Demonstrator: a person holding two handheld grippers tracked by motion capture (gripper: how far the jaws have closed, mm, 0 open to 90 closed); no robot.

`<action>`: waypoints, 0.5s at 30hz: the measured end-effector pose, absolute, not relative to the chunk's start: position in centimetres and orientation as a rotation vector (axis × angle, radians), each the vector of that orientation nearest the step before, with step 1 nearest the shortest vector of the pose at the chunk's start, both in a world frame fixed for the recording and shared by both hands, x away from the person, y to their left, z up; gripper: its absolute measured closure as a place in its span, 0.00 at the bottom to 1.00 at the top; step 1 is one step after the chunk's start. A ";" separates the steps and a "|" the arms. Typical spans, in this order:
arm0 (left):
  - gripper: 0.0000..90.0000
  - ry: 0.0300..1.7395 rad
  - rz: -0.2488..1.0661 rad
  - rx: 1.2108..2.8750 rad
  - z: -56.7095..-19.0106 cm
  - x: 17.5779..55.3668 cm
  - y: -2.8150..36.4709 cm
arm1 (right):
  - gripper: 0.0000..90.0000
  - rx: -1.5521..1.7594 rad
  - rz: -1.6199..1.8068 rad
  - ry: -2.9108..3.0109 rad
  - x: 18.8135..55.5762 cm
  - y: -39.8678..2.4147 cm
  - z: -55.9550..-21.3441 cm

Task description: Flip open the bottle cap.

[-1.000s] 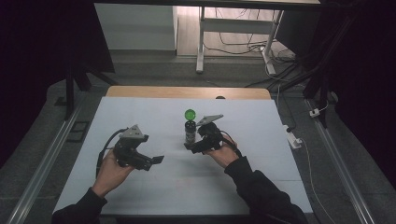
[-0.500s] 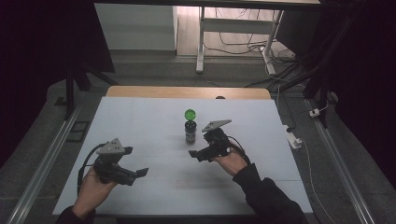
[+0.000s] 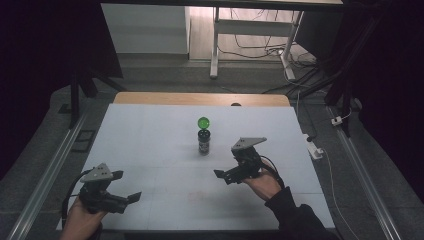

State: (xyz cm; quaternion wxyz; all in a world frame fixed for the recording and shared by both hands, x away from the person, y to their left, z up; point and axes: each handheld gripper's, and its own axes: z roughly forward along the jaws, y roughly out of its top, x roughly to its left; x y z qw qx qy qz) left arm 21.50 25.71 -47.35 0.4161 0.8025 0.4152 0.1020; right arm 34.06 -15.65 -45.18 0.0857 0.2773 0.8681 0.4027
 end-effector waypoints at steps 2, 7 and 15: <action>0.00 1.056 0.263 2.013 -47.4 21.2 26.0 | 0.00 0.838 1.201 2.574 33.6 -16.3 -45.0; 0.00 1.087 0.280 2.031 -47.7 20.7 26.6 | 0.00 0.861 1.199 2.529 32.3 -18.1 -44.6; 0.00 1.105 0.286 2.027 -47.8 20.3 27.0 | 0.00 0.932 1.194 2.443 30.3 -21.6 -44.2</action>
